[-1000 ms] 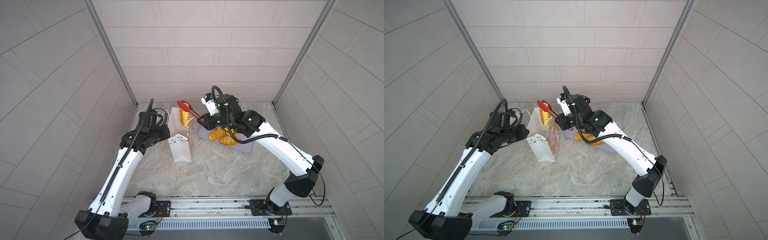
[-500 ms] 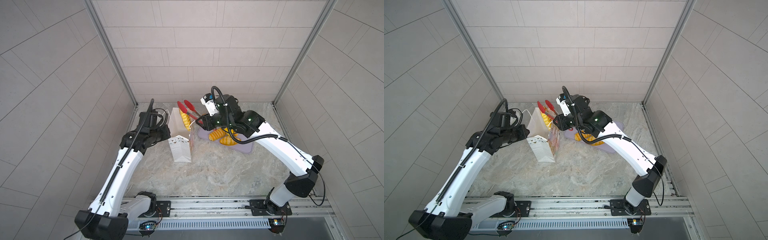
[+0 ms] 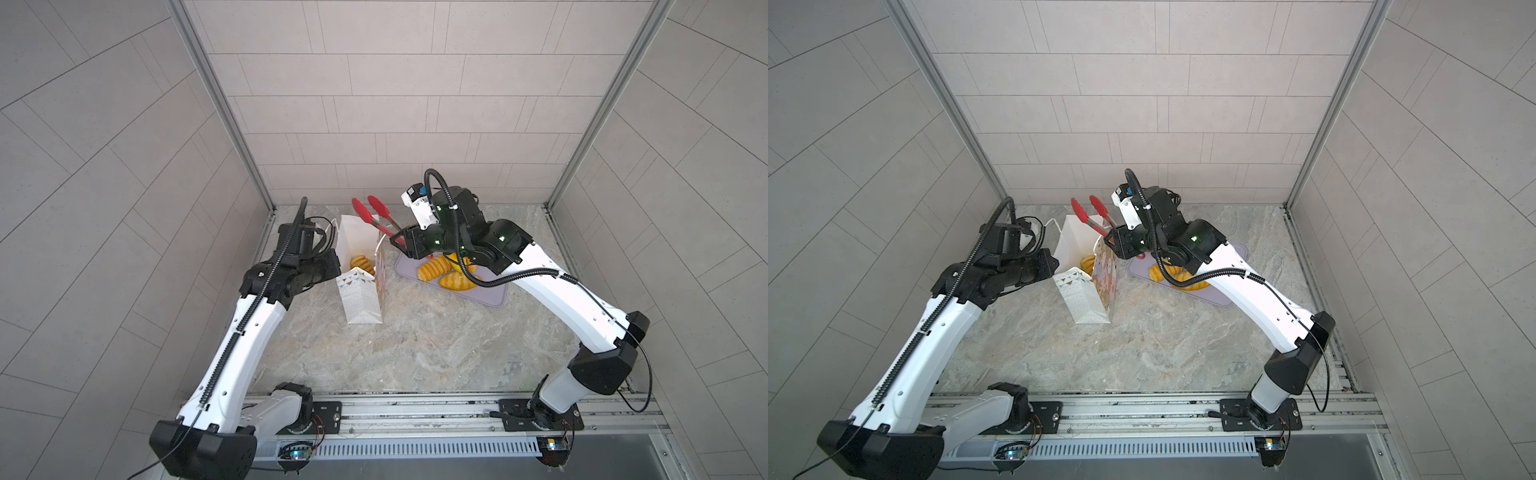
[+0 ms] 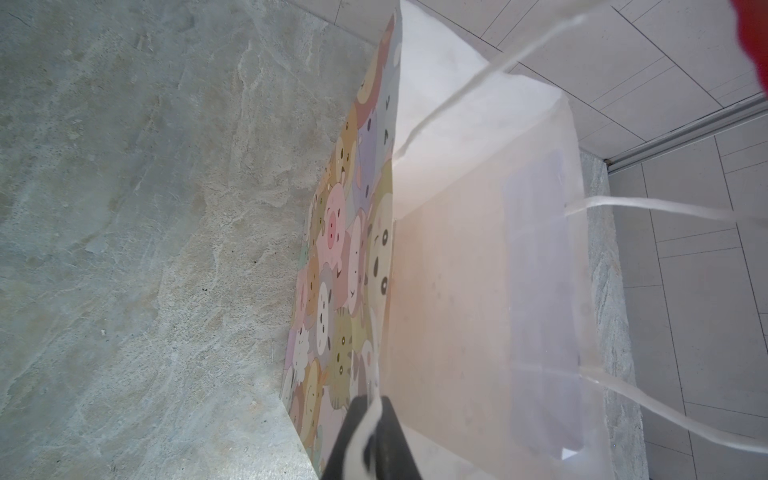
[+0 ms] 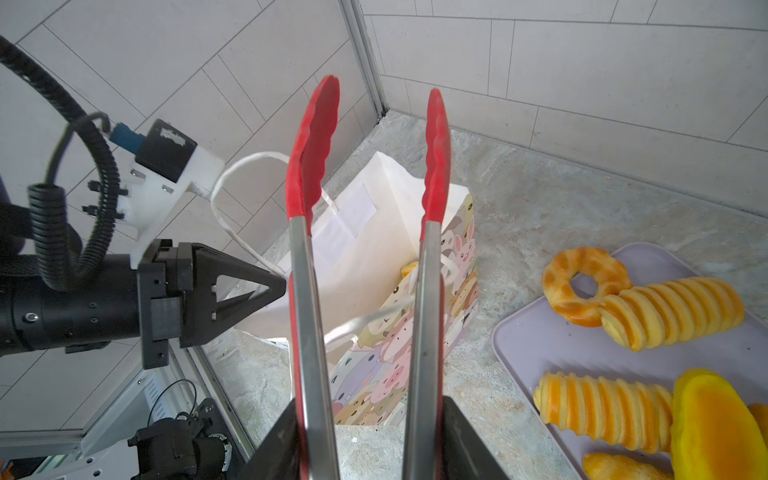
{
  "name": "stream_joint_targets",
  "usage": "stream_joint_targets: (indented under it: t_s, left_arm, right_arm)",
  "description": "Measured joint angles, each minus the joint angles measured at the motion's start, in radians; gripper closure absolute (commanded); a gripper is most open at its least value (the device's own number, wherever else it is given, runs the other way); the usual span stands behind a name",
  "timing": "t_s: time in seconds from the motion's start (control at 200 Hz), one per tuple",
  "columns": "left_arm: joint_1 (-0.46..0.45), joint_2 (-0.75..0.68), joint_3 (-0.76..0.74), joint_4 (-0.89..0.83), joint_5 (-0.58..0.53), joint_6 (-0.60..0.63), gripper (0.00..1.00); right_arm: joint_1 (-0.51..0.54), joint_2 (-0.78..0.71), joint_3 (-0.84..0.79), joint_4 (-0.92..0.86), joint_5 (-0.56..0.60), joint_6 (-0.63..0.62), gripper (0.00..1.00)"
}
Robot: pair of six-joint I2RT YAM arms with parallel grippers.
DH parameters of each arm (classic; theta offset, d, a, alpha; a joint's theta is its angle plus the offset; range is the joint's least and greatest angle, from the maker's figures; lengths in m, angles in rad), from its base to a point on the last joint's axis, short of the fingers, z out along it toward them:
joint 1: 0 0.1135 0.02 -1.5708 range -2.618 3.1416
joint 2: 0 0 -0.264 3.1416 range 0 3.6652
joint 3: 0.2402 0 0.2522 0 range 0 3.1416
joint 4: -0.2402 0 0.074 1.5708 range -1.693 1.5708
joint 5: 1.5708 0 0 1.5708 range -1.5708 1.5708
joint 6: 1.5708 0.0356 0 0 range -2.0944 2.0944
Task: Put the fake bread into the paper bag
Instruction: 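Lower the spiral bread into the bag mouth and open the tongs, then move the empty tongs back over the bread tray with the right gripper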
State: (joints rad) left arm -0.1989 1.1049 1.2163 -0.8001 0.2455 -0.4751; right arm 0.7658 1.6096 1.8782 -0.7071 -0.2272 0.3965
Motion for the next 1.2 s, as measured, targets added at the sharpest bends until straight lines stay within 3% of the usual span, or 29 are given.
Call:
stream_joint_targets:
  t_s: [0.33, 0.54, 0.891, 1.196]
  left_arm:
    - [0.0, 0.0, 0.0, 0.0, 0.0, -0.003, 0.79]
    - [0.0, 0.0, 0.0, 0.0, -0.005, 0.0, 0.64]
    - [0.0, 0.0, 0.001, -0.004, -0.011, 0.005, 0.56]
    - [0.0, 0.0, 0.004, -0.018, -0.013, 0.024, 0.4]
  right_arm:
    - [-0.001, -0.002, 0.074, -0.001, 0.035, -0.012, 0.53]
    - [-0.039, -0.029, 0.076, -0.006, 0.052, -0.02, 0.54]
    - [-0.198, -0.147, 0.018, -0.014, 0.048, -0.018, 0.55]
    - [-0.405, -0.269, -0.194, -0.005, 0.003, 0.012, 0.55]
